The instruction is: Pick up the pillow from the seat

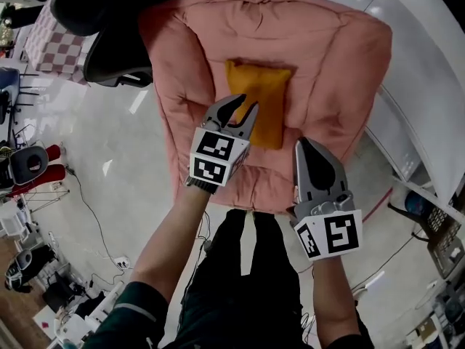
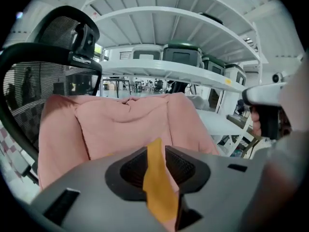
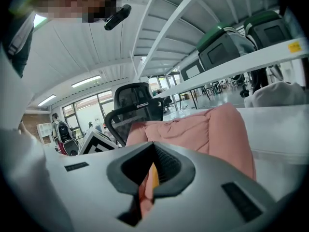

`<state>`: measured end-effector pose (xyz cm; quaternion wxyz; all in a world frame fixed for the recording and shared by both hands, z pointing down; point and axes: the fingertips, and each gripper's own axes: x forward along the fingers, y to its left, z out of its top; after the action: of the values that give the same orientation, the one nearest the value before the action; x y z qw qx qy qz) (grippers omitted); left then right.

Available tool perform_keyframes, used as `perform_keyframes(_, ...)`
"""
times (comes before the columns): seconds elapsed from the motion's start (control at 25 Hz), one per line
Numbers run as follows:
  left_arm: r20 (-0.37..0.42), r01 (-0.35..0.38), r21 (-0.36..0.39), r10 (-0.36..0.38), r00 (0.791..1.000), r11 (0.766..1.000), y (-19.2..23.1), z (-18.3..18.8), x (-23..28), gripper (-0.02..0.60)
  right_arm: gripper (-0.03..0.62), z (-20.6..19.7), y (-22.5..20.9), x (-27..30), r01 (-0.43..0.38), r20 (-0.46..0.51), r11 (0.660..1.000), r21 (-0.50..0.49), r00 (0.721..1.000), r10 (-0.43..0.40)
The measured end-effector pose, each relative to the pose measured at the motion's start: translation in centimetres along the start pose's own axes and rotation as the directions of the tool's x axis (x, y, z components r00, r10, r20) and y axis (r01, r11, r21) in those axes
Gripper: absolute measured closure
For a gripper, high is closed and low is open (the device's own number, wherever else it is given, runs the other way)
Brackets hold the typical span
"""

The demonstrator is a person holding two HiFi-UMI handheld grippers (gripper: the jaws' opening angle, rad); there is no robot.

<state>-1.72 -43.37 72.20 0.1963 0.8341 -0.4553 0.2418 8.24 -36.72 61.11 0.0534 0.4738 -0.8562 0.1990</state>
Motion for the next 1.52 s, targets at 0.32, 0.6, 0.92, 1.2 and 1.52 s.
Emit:
perform_keyframes(0.32, -0.046, 0.029, 0.179, -0.021, 0.999, 0.983, -0.9, -1.2, 6.3, 0.432, 0.591, -2.9, -2.3, -0.2, 0.054, -0.013, 0.998, 0.024, 0.998, -0.054)
perform_keyframes(0.6, -0.117, 0.003, 0.359, 0.042, 0.992, 0.933, -0.6, -1.6, 10.6, 0.4, 0.591, -4.6, -4.0, -0.5, 0.104, -0.018, 0.992, 0.071, 0.995, -0.103)
perform_keyframes(0.92, -0.193, 0.026, 0.563, 0.101, 0.976, 0.826, -1.9, -1.4, 14.2, 0.336, 0.591, -5.1, -5.3, -1.5, 0.157, -0.033, 0.985, 0.075, 0.987, -0.155)
perform_keyframes(1.2, -0.256, 0.008, 0.633, 0.199, 0.946, 0.774, -0.8, -3.0, 16.1, 0.408, 0.591, -5.1, -5.9, -2.1, 0.191, -0.039, 0.979, 0.071, 0.981, -0.188)
perform_keyframes(1.52, -0.229, -0.001, 0.697, 0.224, 0.947, 0.717, -0.7, -3.6, 14.8, 0.517, 0.591, -4.3, -6.0, -2.4, 0.207, -0.043, 0.975, 0.079, 0.978, -0.205)
